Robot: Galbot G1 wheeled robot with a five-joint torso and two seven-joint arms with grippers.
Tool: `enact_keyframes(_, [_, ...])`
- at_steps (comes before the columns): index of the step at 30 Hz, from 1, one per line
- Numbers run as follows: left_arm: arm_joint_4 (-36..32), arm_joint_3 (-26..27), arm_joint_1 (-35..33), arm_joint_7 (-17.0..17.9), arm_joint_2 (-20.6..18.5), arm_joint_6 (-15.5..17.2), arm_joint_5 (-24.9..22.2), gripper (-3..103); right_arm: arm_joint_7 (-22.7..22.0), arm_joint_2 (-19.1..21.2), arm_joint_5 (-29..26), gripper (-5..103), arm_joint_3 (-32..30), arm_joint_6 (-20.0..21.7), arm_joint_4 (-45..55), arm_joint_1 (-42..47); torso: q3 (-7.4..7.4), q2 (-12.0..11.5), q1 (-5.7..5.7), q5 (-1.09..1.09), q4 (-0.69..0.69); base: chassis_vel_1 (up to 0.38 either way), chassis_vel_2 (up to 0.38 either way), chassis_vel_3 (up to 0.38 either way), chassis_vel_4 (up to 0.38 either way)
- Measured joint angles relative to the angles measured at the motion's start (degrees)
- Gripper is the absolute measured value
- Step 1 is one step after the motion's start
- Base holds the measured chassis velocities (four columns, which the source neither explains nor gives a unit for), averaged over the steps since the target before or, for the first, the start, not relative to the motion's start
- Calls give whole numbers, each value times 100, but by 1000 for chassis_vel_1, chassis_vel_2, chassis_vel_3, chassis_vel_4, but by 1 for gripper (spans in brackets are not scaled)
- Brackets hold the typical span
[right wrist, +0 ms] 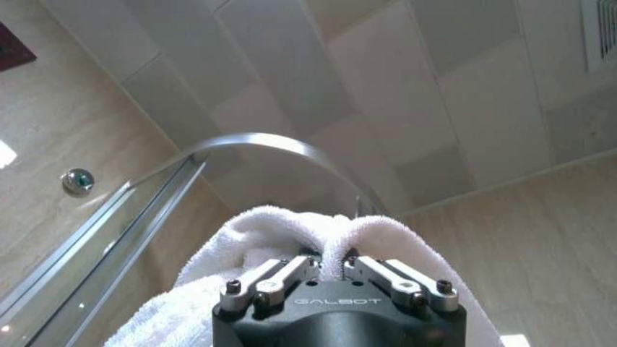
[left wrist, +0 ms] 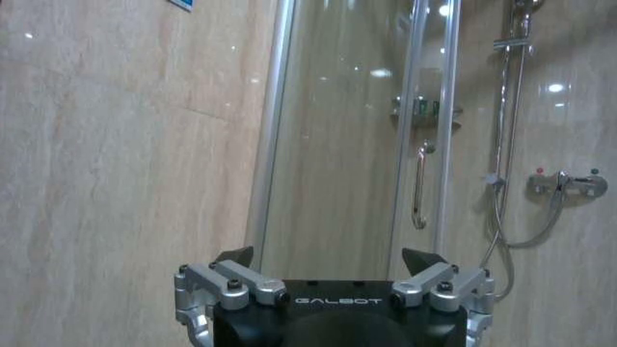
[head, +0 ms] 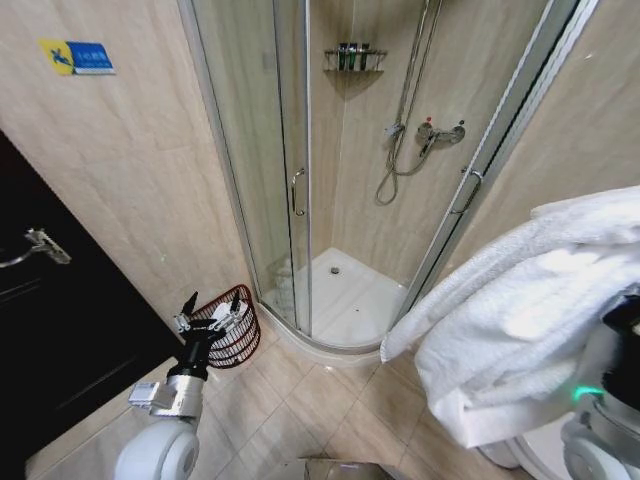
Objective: Discard the used towel into the hamper.
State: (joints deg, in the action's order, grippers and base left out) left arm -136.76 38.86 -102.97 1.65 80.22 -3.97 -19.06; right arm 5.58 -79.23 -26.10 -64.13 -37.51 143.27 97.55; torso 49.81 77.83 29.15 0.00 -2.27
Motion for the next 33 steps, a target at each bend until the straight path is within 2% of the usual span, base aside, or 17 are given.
enact_keyframes(16, [0, 0, 0, 0, 0, 0, 0, 100, -5, -5, 26, 9, 12, -28, -2, 29, -22, -39, -18, 0, 0, 13, 18, 15, 20])
enact_keyframes(33, [0, 0, 0, 0, 0, 0, 0, 100, 27, -44, 81, 9, 7, -12, -3, 60, -37, -68, -30, 0, -1, 95, 96, 92, 86])
